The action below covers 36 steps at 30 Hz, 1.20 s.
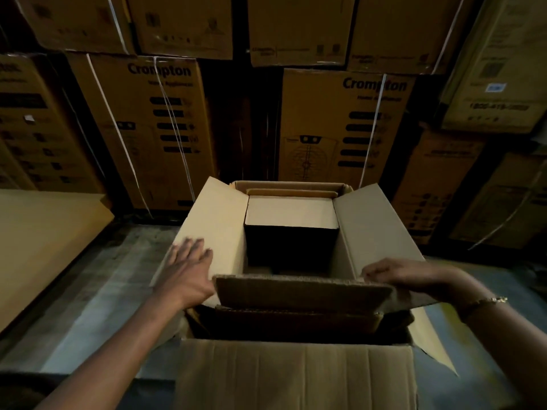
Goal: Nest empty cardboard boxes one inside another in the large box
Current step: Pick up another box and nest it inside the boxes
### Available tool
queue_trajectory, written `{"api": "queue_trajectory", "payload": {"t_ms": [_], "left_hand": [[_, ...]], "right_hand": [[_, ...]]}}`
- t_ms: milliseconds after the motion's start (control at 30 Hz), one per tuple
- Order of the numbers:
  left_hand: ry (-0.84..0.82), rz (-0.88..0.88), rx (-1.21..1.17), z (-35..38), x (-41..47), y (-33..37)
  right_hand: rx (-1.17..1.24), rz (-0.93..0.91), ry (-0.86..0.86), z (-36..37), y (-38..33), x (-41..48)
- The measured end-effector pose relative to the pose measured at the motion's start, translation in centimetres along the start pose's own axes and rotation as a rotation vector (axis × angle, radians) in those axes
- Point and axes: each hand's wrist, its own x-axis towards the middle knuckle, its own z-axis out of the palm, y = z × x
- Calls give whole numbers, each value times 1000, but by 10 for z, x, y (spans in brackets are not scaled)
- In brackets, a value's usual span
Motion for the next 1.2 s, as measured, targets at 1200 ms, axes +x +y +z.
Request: {"api": "queue_trajectory", "payload": {"t_ms": [1200], "left_hand": [[-199, 316, -17, 23, -31, 56]], "right_hand": [[-841, 166, 256, 45, -21, 82]]}}
